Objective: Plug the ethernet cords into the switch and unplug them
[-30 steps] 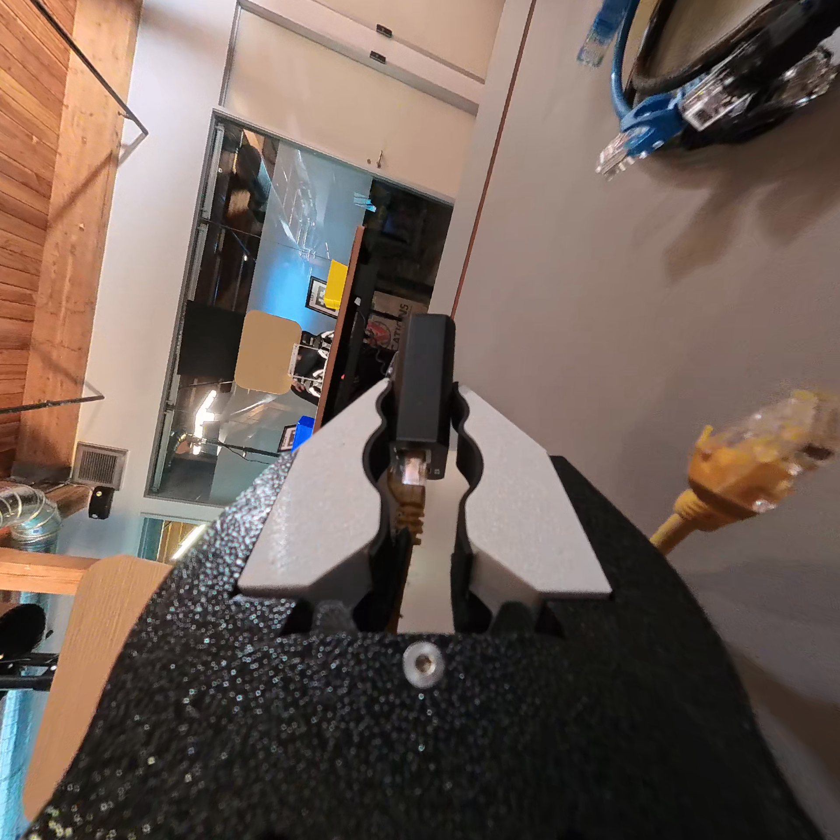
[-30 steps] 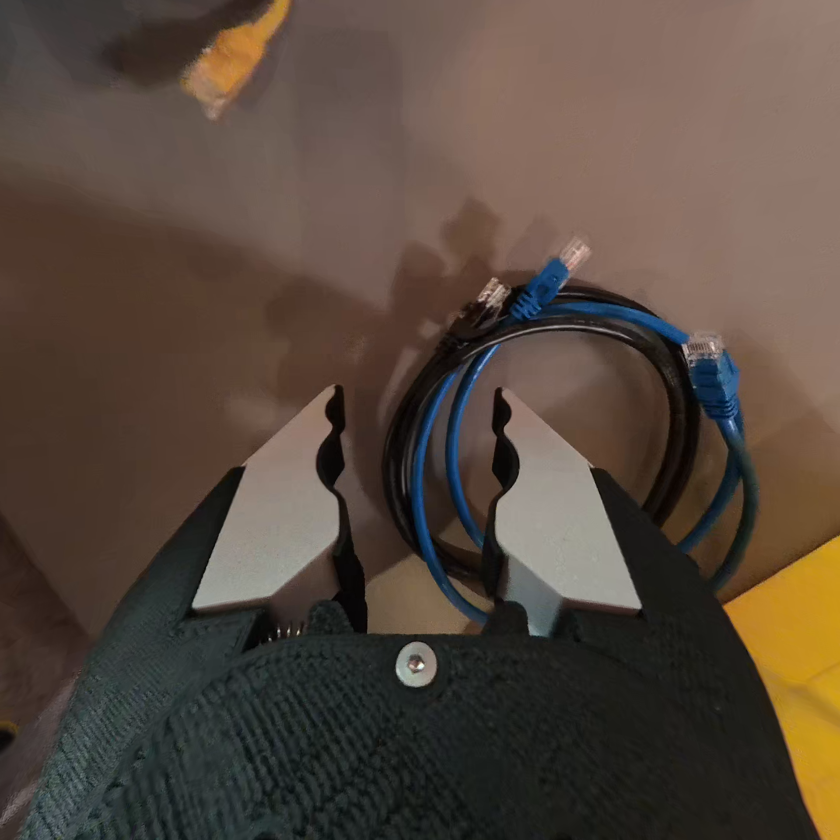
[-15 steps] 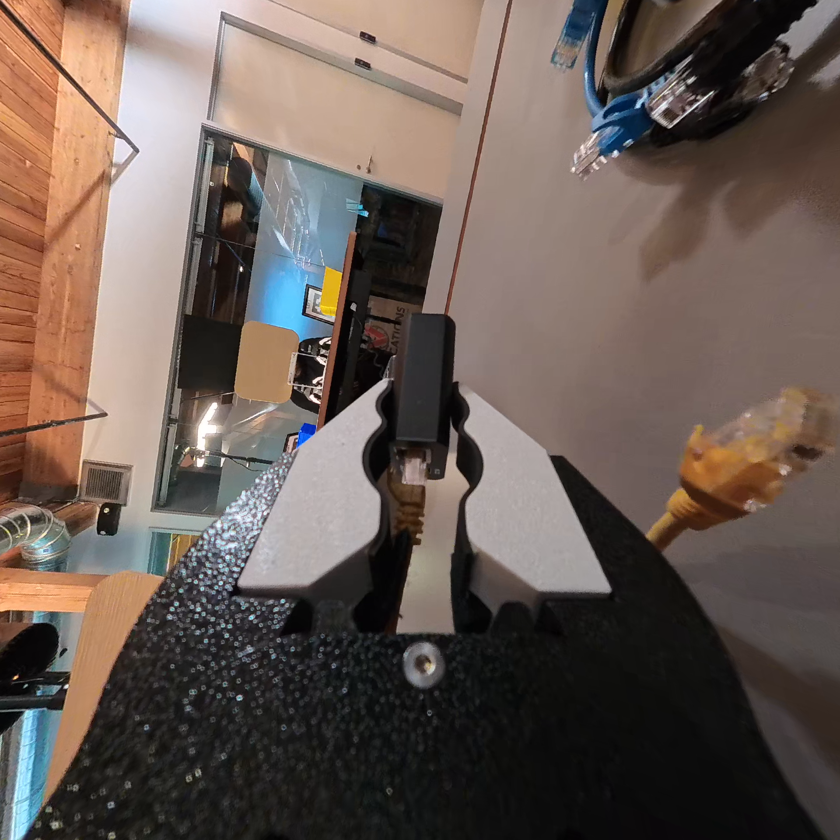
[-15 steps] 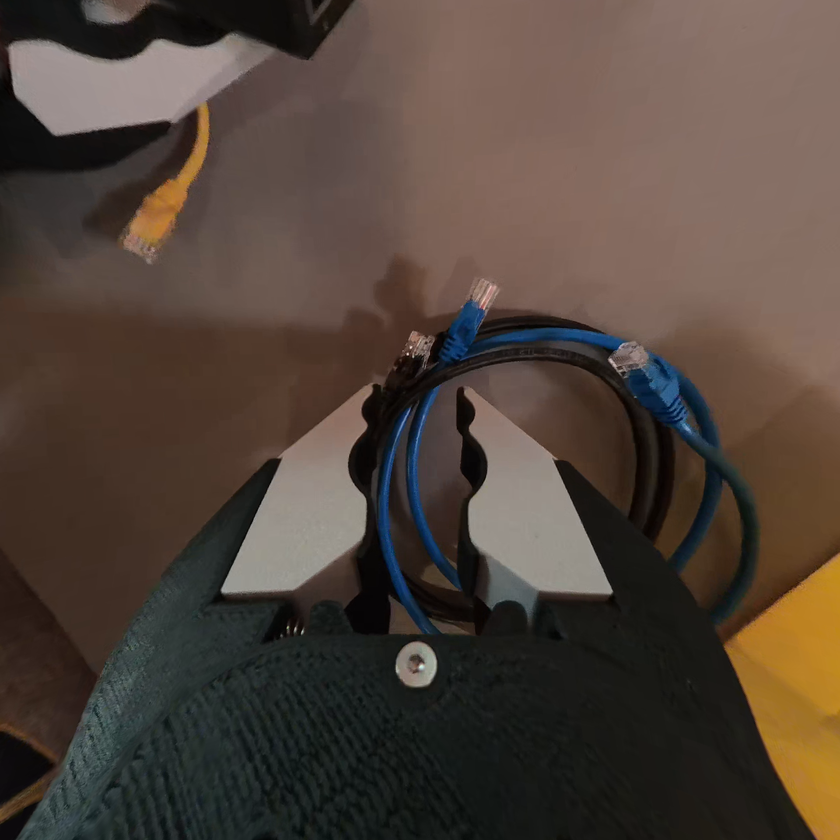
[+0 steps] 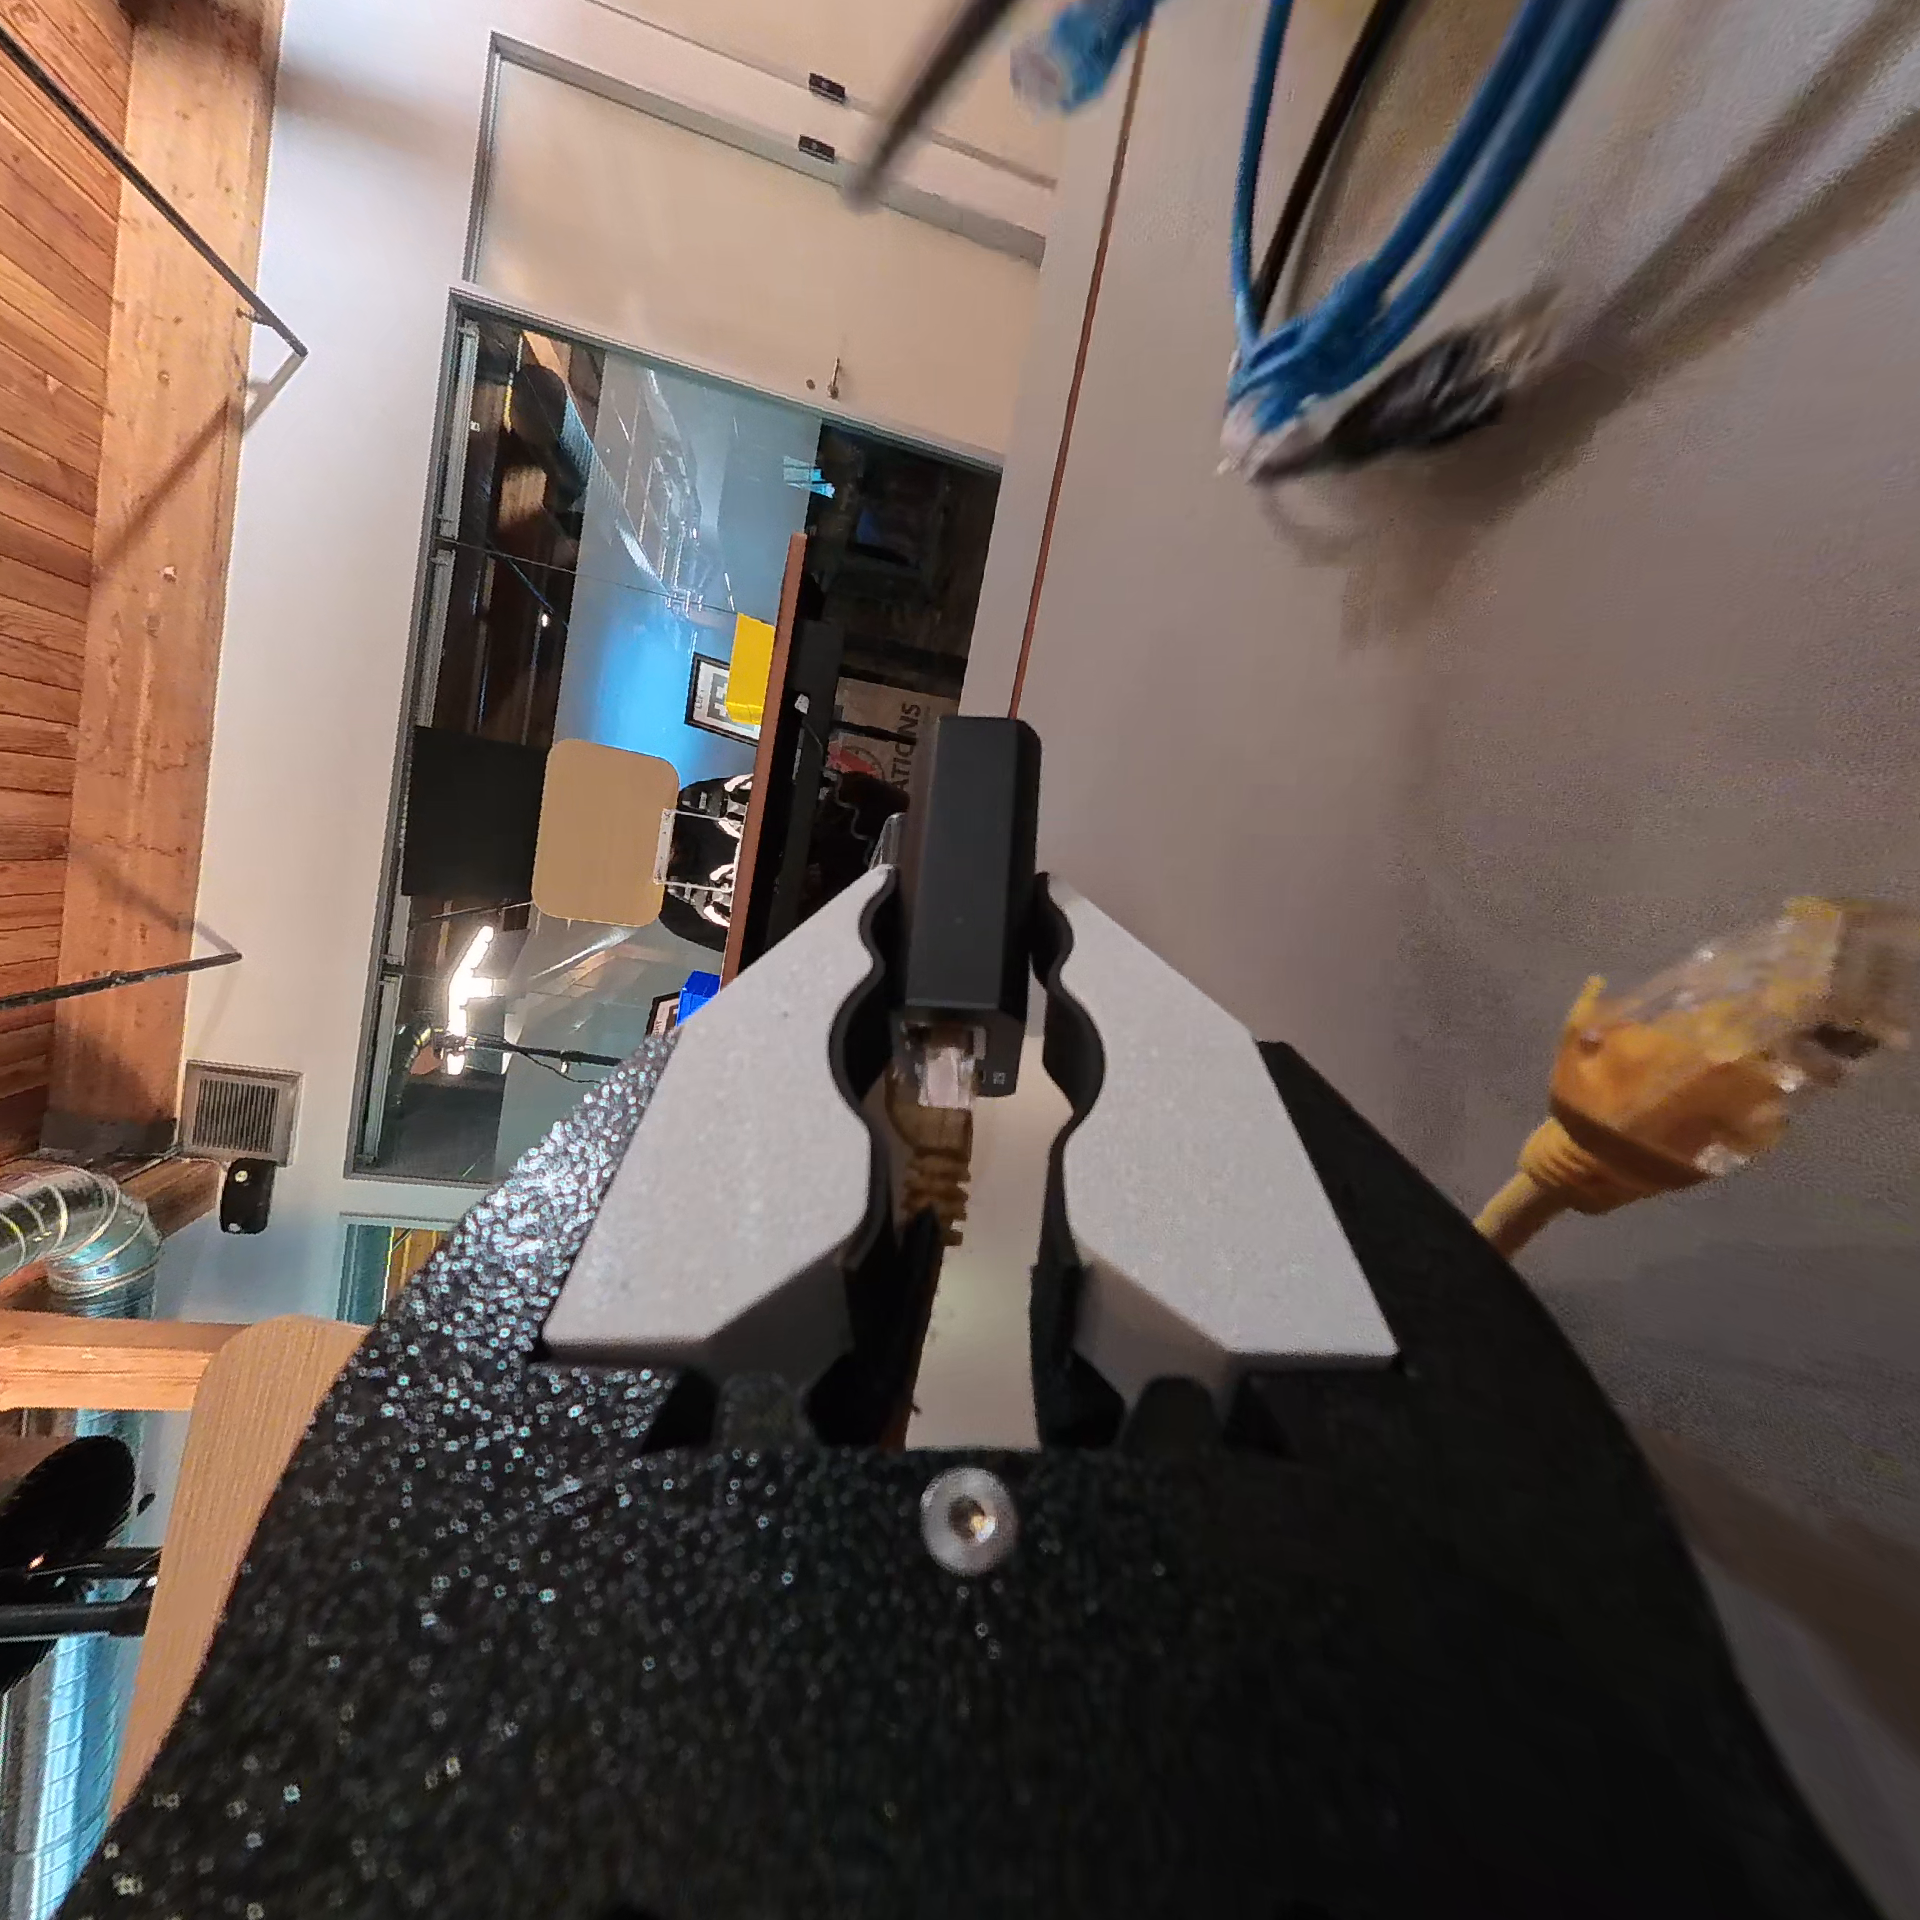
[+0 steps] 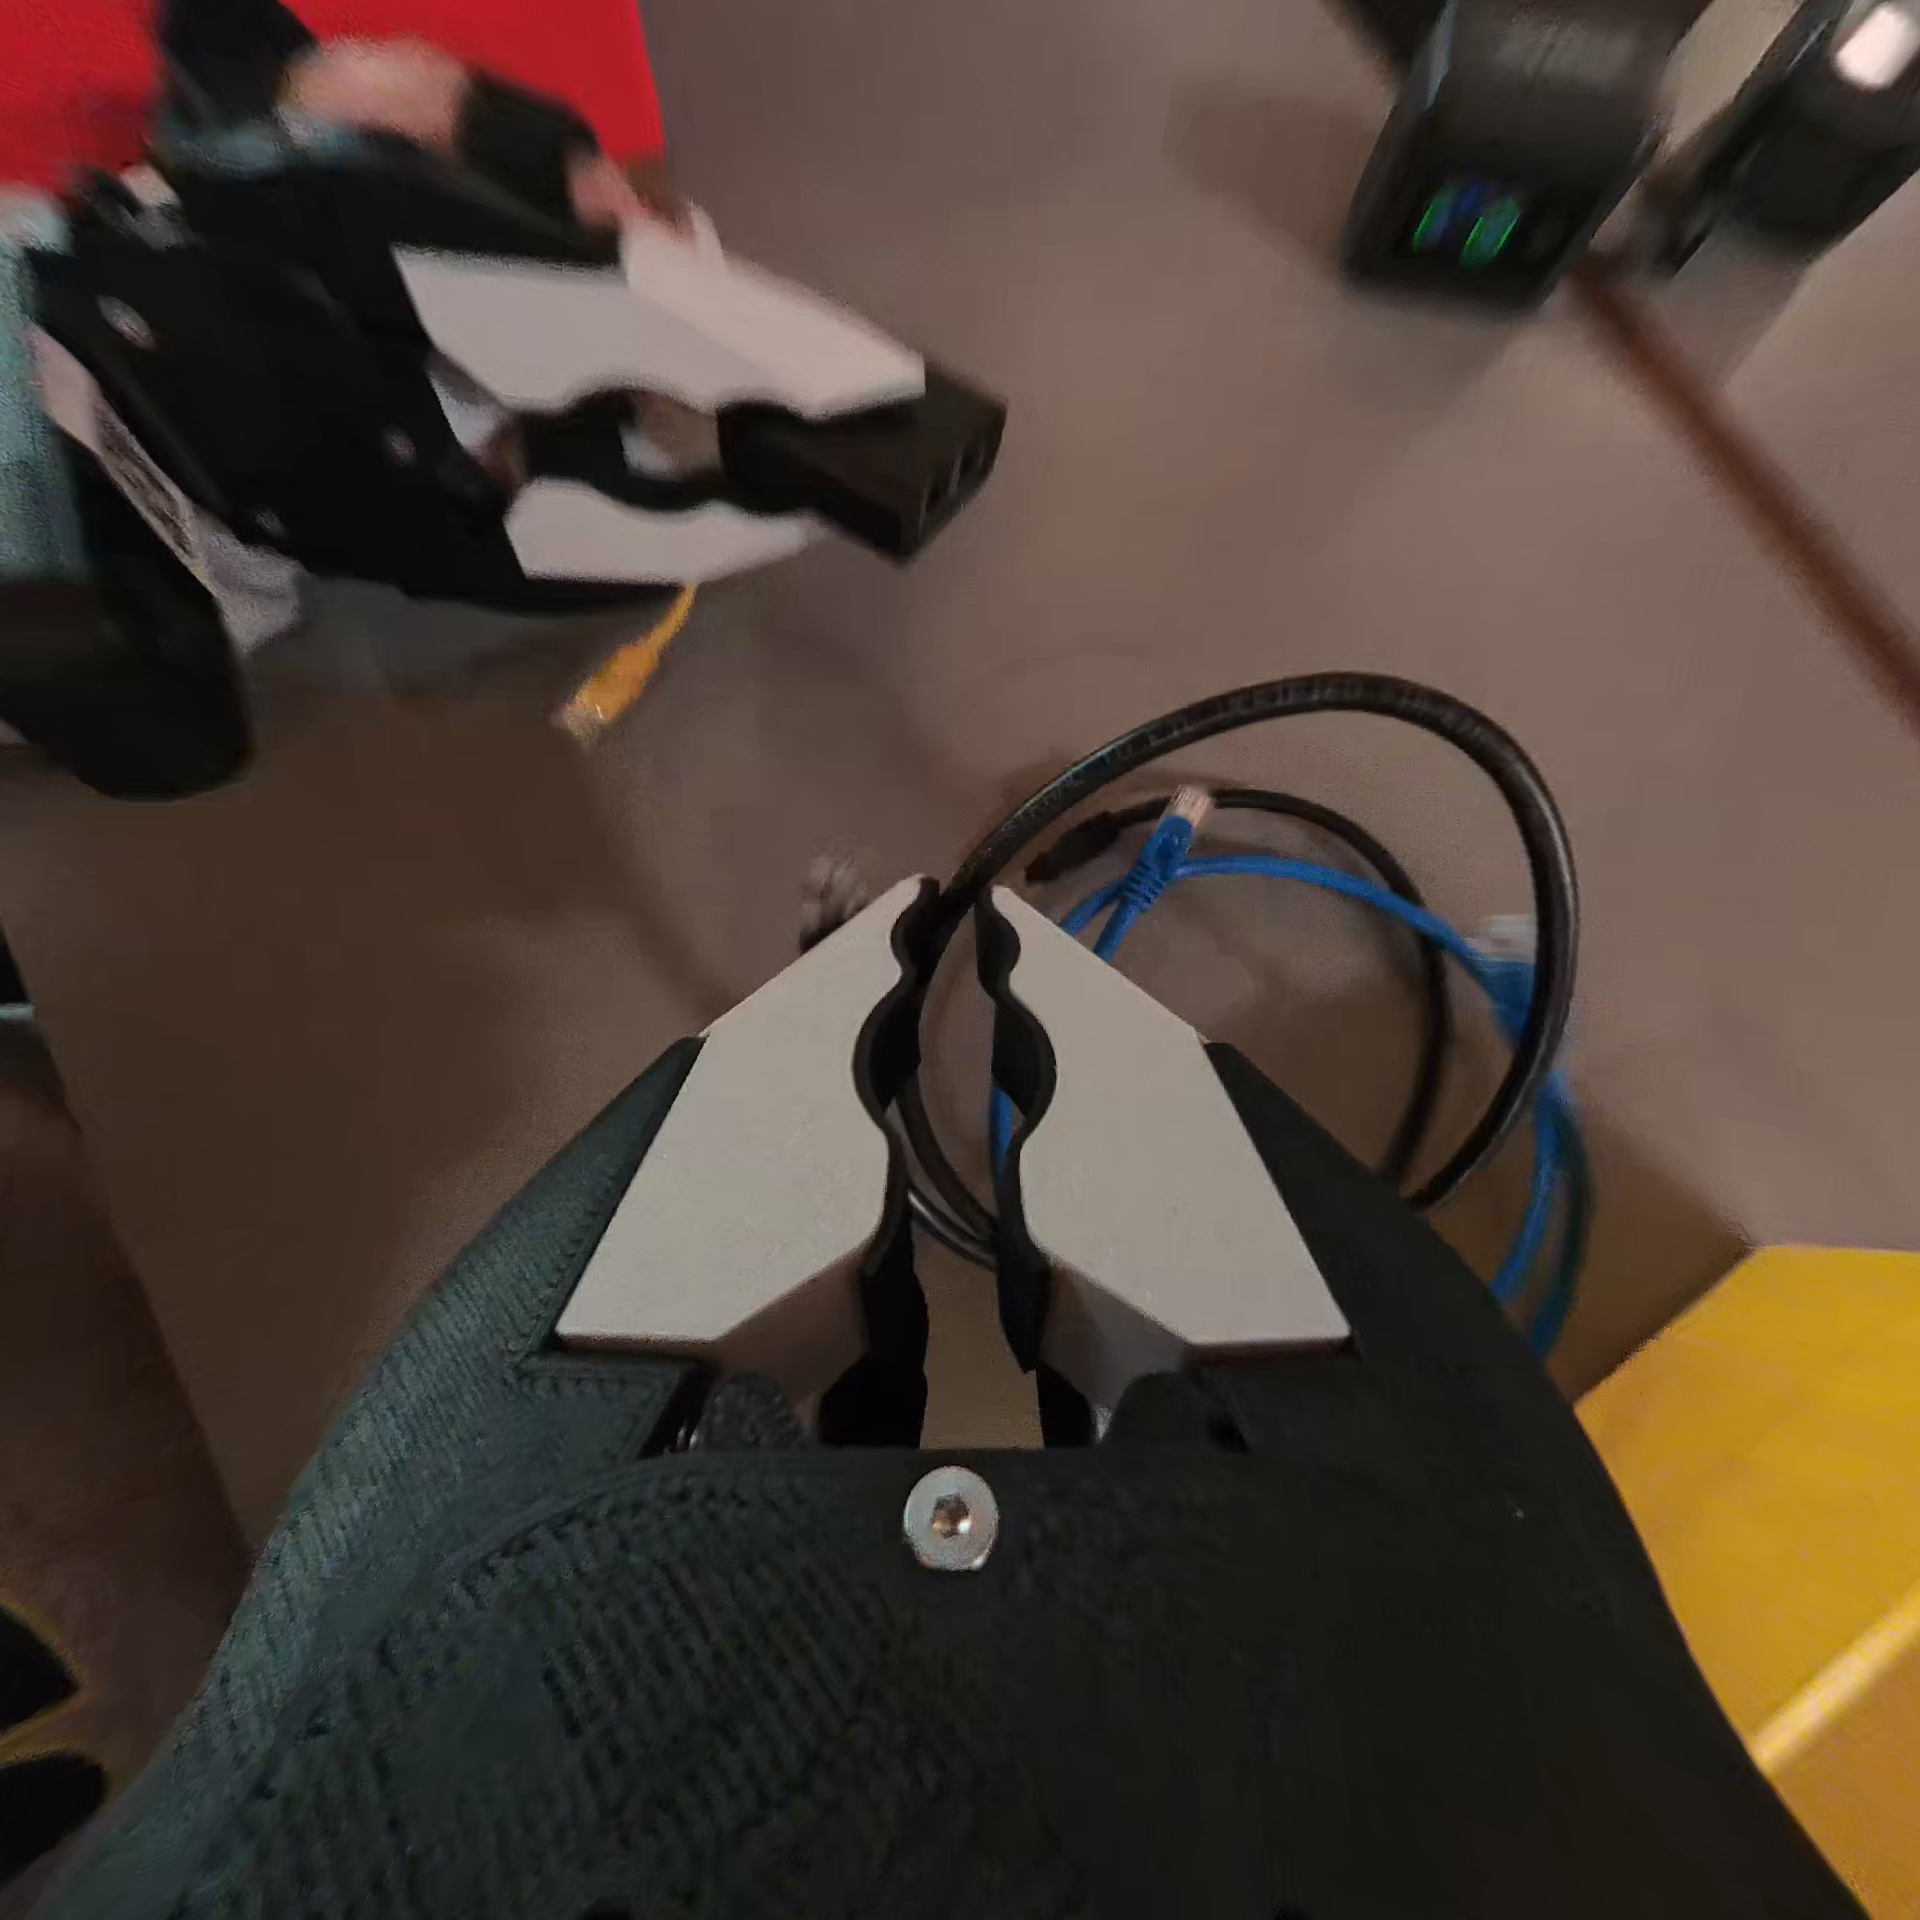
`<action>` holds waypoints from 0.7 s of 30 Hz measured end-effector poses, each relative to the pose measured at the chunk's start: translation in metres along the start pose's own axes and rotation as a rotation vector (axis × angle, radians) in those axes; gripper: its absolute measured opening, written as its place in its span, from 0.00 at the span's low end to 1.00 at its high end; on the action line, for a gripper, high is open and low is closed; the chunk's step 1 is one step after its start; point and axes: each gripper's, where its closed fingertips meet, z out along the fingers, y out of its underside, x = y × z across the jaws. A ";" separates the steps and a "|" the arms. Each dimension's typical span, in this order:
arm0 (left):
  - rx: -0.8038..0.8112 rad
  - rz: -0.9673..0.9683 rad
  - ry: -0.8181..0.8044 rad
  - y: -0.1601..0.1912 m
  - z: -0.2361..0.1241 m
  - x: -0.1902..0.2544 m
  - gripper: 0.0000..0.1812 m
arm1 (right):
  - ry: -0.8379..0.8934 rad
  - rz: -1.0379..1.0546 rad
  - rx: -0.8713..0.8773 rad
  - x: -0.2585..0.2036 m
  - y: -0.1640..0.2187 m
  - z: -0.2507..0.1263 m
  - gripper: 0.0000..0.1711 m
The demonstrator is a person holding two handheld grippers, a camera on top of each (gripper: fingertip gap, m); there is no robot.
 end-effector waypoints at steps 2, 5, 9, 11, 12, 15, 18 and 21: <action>0.000 -0.001 -0.001 0.000 0.000 0.000 0.13 | 0.050 -0.057 0.114 0.001 -0.026 -0.024 0.03; -0.001 -0.003 -0.003 0.001 0.000 -0.001 0.13 | 0.130 -0.131 0.371 0.003 -0.074 -0.074 0.03; 0.003 -0.012 -0.014 0.000 -0.001 -0.003 0.12 | 0.164 -0.119 0.602 0.008 -0.118 -0.137 0.03; 0.010 -0.026 -0.023 0.000 -0.002 -0.005 0.13 | 0.186 -0.138 0.631 0.011 -0.129 -0.154 0.03; 0.022 -0.053 -0.015 -0.002 -0.002 -0.006 0.13 | 0.198 -0.151 0.635 0.012 -0.133 -0.159 0.03; 0.085 -0.247 0.095 -0.012 -0.005 -0.006 0.13 | 0.204 -0.184 0.629 0.011 -0.140 -0.167 0.02; 0.058 -0.436 0.253 -0.014 -0.006 -0.002 0.18 | 0.206 -0.195 0.597 0.012 -0.136 -0.164 0.02; 0.029 -0.450 0.296 -0.011 -0.006 0.002 0.14 | 0.194 -0.181 0.568 0.015 -0.126 -0.155 0.01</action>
